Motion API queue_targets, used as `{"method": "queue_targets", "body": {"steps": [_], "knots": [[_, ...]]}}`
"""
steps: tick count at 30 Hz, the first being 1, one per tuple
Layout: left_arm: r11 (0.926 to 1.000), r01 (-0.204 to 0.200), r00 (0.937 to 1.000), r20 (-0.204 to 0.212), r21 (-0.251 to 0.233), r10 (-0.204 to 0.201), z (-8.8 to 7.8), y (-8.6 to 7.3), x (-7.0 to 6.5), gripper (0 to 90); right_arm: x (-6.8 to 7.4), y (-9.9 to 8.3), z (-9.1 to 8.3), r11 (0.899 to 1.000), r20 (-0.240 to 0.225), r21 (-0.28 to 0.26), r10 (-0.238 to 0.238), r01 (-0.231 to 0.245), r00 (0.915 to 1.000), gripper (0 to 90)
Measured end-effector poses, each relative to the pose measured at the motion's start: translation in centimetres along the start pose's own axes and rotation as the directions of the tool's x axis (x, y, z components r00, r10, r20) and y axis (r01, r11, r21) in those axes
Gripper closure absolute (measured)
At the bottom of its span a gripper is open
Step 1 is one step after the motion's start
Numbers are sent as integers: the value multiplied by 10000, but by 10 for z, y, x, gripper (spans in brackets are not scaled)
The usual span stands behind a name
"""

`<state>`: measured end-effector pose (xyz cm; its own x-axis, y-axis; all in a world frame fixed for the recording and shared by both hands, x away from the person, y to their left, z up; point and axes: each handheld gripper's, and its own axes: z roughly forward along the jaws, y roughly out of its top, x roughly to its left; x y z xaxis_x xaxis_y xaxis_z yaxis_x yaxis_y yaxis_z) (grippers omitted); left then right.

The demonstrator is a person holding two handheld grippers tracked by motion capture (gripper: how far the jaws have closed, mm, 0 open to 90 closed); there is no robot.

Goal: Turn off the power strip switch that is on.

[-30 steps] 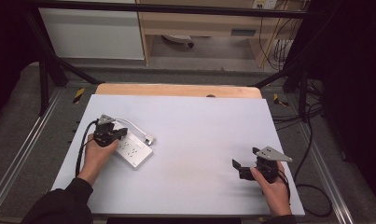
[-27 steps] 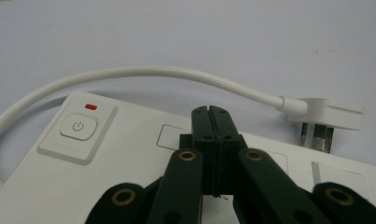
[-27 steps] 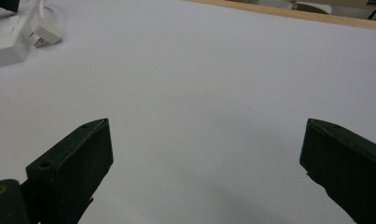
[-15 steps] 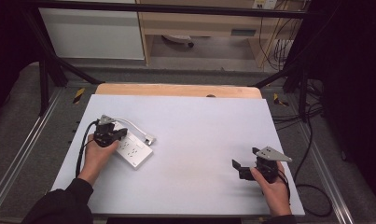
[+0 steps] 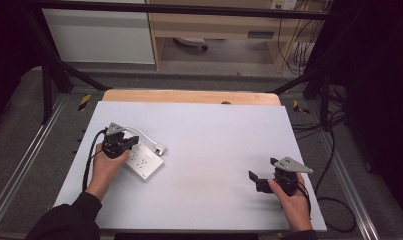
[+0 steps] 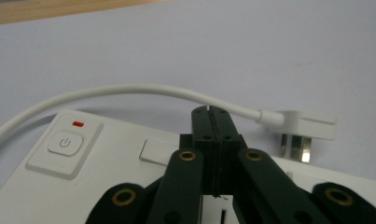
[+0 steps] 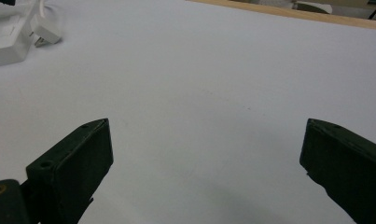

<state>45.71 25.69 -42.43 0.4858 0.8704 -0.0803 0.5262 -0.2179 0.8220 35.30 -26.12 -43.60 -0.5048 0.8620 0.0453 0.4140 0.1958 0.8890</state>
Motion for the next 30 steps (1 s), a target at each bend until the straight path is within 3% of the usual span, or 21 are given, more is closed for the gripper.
{"method": "queue_targets", "body": {"steps": [23,30], "knots": [[9998,48,9998,182,-187,-45,0,5,-2,897,0,0,0,10000,-15,-3,31,-31,10000,30],[9997,-1,9999,146,-236,4,-1,7,-4,855,0,0,-1,10000,-18,-12,29,-29,10000,30]]}}
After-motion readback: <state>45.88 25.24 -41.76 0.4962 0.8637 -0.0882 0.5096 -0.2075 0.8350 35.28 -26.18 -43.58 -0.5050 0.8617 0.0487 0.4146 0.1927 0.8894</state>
